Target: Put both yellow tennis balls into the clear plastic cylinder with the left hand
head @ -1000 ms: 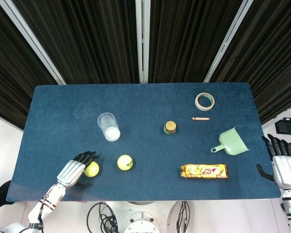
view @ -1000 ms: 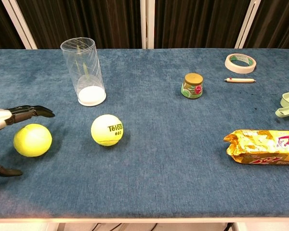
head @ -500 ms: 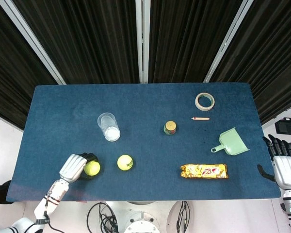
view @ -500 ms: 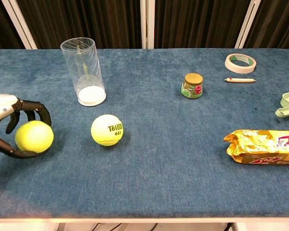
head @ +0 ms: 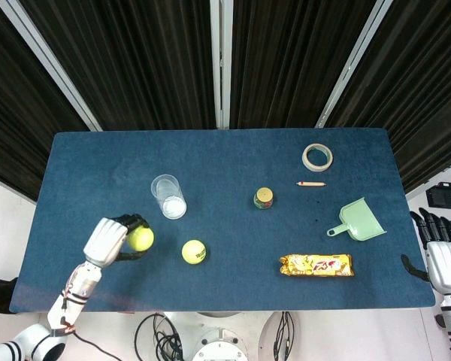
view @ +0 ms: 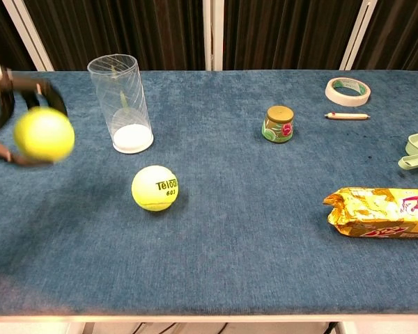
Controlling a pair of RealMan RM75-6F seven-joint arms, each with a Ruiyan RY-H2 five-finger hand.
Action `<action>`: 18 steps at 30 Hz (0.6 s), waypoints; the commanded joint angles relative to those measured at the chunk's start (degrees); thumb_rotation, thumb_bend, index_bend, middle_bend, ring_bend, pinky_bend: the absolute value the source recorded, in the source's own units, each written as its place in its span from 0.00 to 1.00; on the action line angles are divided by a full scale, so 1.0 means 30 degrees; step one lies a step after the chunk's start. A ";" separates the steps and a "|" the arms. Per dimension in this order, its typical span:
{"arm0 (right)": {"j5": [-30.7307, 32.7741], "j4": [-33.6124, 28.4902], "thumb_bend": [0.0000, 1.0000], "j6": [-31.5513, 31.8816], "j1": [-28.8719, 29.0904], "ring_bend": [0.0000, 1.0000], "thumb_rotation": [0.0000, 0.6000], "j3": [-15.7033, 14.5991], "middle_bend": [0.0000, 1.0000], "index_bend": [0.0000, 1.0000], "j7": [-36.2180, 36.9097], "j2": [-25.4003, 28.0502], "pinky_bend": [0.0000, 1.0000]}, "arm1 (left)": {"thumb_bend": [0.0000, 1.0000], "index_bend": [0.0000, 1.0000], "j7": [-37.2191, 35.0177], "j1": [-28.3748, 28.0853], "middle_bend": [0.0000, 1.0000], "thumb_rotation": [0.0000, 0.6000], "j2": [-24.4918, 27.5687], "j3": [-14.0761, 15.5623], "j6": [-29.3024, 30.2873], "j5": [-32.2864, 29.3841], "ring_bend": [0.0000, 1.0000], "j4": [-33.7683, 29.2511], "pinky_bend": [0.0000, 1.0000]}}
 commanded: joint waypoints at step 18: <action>-0.0464 -0.0477 0.25 0.0311 0.0051 0.00 1.00 -0.0021 0.00 0.00 -0.0392 0.0035 0.00 | 0.19 0.57 0.3738 -0.4817 0.55 1.00 0.1694 -0.3990 -0.5069 -0.5219 0.52 -0.2918 0.73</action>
